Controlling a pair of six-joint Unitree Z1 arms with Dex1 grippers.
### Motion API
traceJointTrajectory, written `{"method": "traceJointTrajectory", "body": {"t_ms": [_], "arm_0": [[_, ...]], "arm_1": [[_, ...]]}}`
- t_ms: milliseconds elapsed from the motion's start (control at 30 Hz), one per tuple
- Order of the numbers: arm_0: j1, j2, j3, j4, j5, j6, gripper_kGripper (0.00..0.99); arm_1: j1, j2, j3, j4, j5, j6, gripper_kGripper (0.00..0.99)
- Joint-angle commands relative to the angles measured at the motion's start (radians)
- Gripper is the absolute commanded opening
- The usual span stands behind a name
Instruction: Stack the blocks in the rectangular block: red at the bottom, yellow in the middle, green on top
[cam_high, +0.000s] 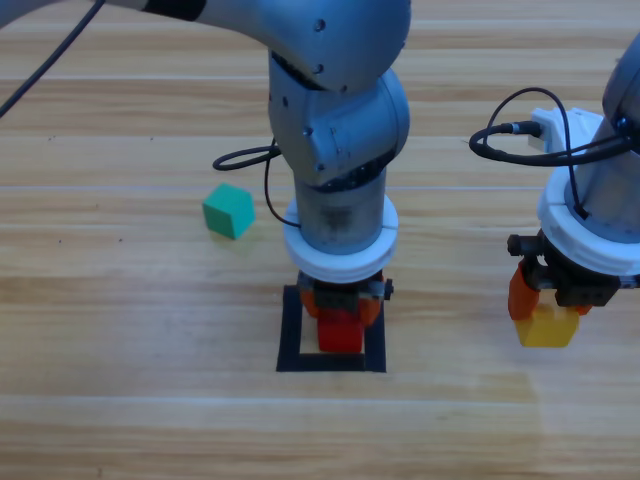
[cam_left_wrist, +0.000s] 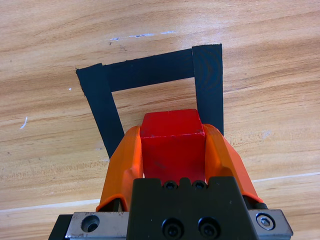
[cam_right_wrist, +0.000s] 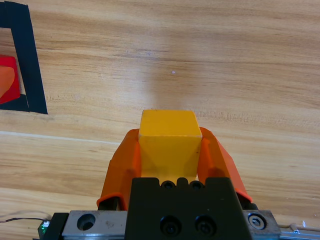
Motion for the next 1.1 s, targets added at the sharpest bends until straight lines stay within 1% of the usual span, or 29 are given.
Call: {"method": "traceJointTrajectory", "body": {"t_ms": [33,67,100,133,333,733,933,1033,1100], "arm_0": [[-0.02,0.081,-0.028,-0.015,-0.013,0.027,0.611],[-0.02,0.081,-0.036,-0.006,-0.021,0.027,0.787],[-0.02,0.076,-0.04,0.004,-0.021,0.027,0.899],[-0.02,0.07,-0.039,0.007,-0.021,0.027,0.983],[-0.003,0.004,0.024,0.007,-0.008,0.039,0.99],[0.023,-0.019,0.055,0.007,-0.007,0.051,0.99],[0.029,-0.033,0.013,0.005,-0.05,0.076,0.99],[0.029,-0.064,-0.022,0.014,-0.054,0.076,0.99],[0.029,-0.082,-0.06,0.045,-0.053,0.074,0.99]], "arm_1": [[-0.017,-0.039,0.029,-0.021,-0.02,-0.012,0.15],[-0.017,-0.039,0.029,-0.023,-0.018,-0.012,0.15],[-0.017,-0.039,0.03,-0.024,-0.018,-0.012,0.15],[-0.017,-0.039,0.03,-0.024,-0.018,-0.012,0.15],[-0.017,-0.039,0.033,-0.027,-0.015,-0.012,0.15],[-0.017,-0.039,0.037,-0.033,-0.014,-0.012,0.15],[-0.017,-0.039,0.038,-0.035,-0.015,-0.012,0.15],[-0.017,-0.039,0.038,-0.035,-0.017,-0.012,0.15],[-0.017,-0.039,0.038,-0.035,-0.017,-0.012,0.15]]}}
